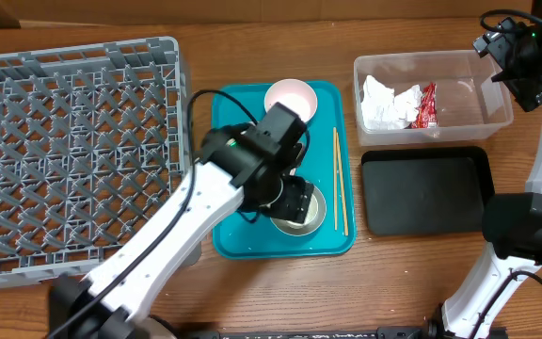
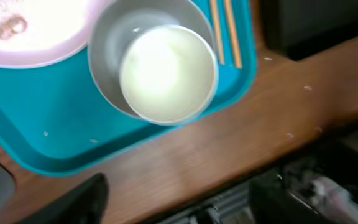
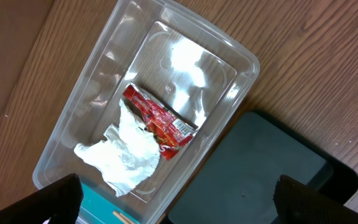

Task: Sort waste into correct bins and load items into the dishwasher
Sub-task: 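Reach the left gripper to the small white cup on the tray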

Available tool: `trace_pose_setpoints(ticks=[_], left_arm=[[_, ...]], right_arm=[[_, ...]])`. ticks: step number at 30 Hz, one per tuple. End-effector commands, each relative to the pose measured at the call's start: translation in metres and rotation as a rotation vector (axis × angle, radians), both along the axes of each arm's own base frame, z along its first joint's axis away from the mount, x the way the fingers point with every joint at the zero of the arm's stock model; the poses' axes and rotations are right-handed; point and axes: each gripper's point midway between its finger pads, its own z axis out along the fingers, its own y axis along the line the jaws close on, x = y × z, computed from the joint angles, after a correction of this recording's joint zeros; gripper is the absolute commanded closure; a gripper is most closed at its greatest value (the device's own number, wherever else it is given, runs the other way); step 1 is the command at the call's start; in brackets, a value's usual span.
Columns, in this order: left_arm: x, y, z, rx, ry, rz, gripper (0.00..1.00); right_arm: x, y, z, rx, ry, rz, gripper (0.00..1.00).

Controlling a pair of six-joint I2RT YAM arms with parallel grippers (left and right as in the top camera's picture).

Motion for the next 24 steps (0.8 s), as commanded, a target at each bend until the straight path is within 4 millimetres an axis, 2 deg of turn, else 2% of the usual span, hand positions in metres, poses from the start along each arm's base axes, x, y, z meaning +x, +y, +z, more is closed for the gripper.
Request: trace_pose_setpoints(ticks=[1, 2, 5, 9, 11, 14, 19, 24], left_arm=[[0.012, 0.004, -0.015, 0.064, -0.025, 0.002, 0.36], [0.014, 0.002, -0.017, 0.064, -0.026, 0.002, 0.38], [0.017, 0.001, -0.014, 0.061, -0.043, 0.003, 0.37], [0.023, -0.004, 0.003, 0.036, -0.082, -0.021, 0.37], [0.024, -0.012, 0.012, 0.01, -0.111, -0.062, 0.37], [0.023, -0.028, 0.015, -0.008, -0.159, -0.134, 0.37], [0.03, -0.037, 0.004, 0.112, -0.269, -0.18, 0.38], [0.035, -0.044, -0.023, 0.226, -0.292, -0.194, 0.37]], right_arm=[[0.0, -0.002, 0.004, -0.01, -0.01, -0.009, 0.0], [0.0, -0.002, 0.004, -0.01, -0.01, -0.009, 0.0], [0.0, -0.002, 0.004, -0.01, -0.01, -0.009, 0.0], [-0.001, -0.002, 0.003, -0.01, -0.01, -0.009, 0.0], [-0.001, -0.002, 0.003, -0.01, -0.01, -0.009, 0.0], [-0.001, -0.002, 0.003, -0.01, -0.01, -0.009, 0.0], [0.0, -0.002, 0.004, -0.01, -0.01, -0.009, 0.0], [0.0, -0.002, 0.004, -0.01, -0.01, -0.009, 0.0]])
